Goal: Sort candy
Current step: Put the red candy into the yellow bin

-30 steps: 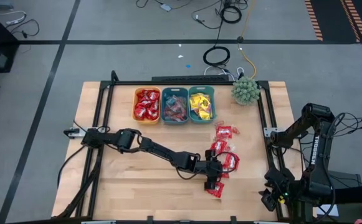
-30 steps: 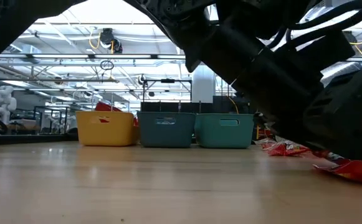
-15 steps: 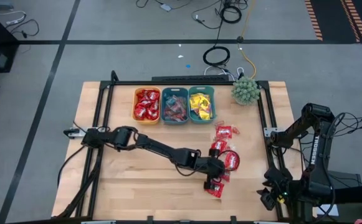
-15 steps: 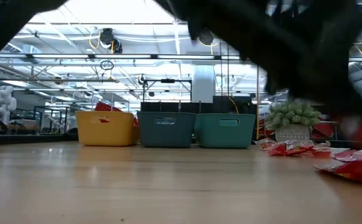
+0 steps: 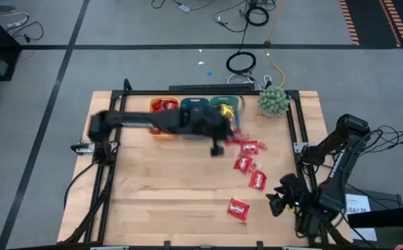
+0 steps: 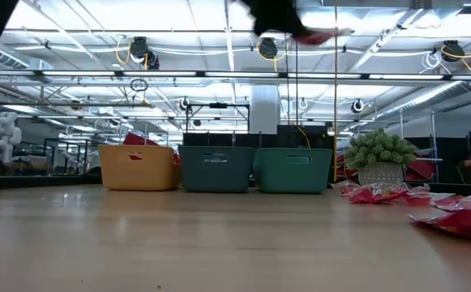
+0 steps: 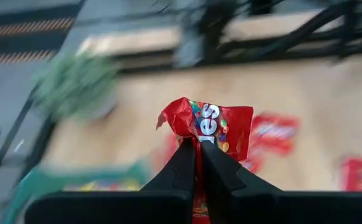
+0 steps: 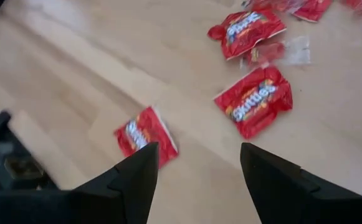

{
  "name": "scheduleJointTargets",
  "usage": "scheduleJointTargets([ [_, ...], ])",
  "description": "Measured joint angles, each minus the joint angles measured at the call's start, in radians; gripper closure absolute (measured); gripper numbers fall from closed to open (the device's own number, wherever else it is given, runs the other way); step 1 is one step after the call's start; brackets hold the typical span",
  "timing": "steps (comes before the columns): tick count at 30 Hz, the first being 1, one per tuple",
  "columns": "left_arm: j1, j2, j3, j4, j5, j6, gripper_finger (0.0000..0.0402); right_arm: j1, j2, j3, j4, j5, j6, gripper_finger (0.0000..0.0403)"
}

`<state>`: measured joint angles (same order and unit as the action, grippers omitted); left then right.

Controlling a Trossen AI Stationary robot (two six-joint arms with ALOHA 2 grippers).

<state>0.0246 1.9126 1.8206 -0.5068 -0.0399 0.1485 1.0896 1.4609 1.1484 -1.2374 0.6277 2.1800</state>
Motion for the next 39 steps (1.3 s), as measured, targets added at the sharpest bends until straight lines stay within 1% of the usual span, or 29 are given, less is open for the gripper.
scheduleJointTargets([
  [2,0.063,-0.078,-0.112,0.0,-0.005,-0.003,0.0387,-0.034,0.0,-0.018,0.03,0.0,0.0,0.0186],
  [4,0.128,-0.168,-0.252,0.042,-0.005,-0.008,0.0387,-0.065,0.0,-0.037,0.06,0.001,-0.001,0.0186],
  [9,0.292,-0.444,-0.616,0.165,-0.036,-0.038,0.0387,-0.139,0.0,-0.074,0.13,0.0,0.0,0.0186],
  [12,0.365,-0.599,-0.825,0.198,-0.036,-0.04,0.0387,-0.187,0.0,-0.089,0.149,0.0,0.0,0.0186],
  [15,0.424,-0.754,-0.992,0.238,-0.032,-0.046,0.0387,-0.232,0.0,-0.099,0.164,0.0,0.0,0.0186],
  [18,0.465,-0.86,-1.123,0.239,-0.041,-0.039,0.038,-0.274,0.0,-0.103,0.165,0.0,-0.006,0.0186],
  [19,0.475,-0.887,-1.152,0.237,-0.058,-0.025,0.0375,-0.288,0.0,-0.103,0.165,0.001,-0.012,0.0186],
  [21,0.495,-0.931,-1.194,0.254,-0.126,0.011,0.0362,-0.311,0.0,-0.103,0.166,0.001,-0.025,0.0186],
  [23,0.511,-0.951,-1.22,0.241,-0.176,0.017,0.0348,-0.33,0.0,-0.103,0.167,0.001,-0.03,0.0186],
  [26,0.537,-0.959,-1.226,0.246,-0.178,0.015,0.0324,-0.35,0.0,-0.103,0.175,0.001,-0.034,0.0186],
  [30,0.562,-0.95,-1.226,0.257,-0.15,0.012,0.0285,-0.365,0.0,-0.103,0.198,0.001,-0.062,0.0186],
  [34,0.584,-0.95,-1.226,0.266,-0.147,-0.061,0.0247,-0.37,0.0,-0.103,0.227,0.001,-0.095,0.0186],
  [36,0.587,-0.95,-1.226,0.266,-0.147,-0.077,0.0236,-0.37,0.0,-0.103,0.235,0.001,-0.105,0.0186],
  [39,0.589,-0.95,-1.226,0.271,-0.146,-0.089,0.023,-0.368,0.0,-0.103,0.238,0.0,-0.115,0.0186],
])
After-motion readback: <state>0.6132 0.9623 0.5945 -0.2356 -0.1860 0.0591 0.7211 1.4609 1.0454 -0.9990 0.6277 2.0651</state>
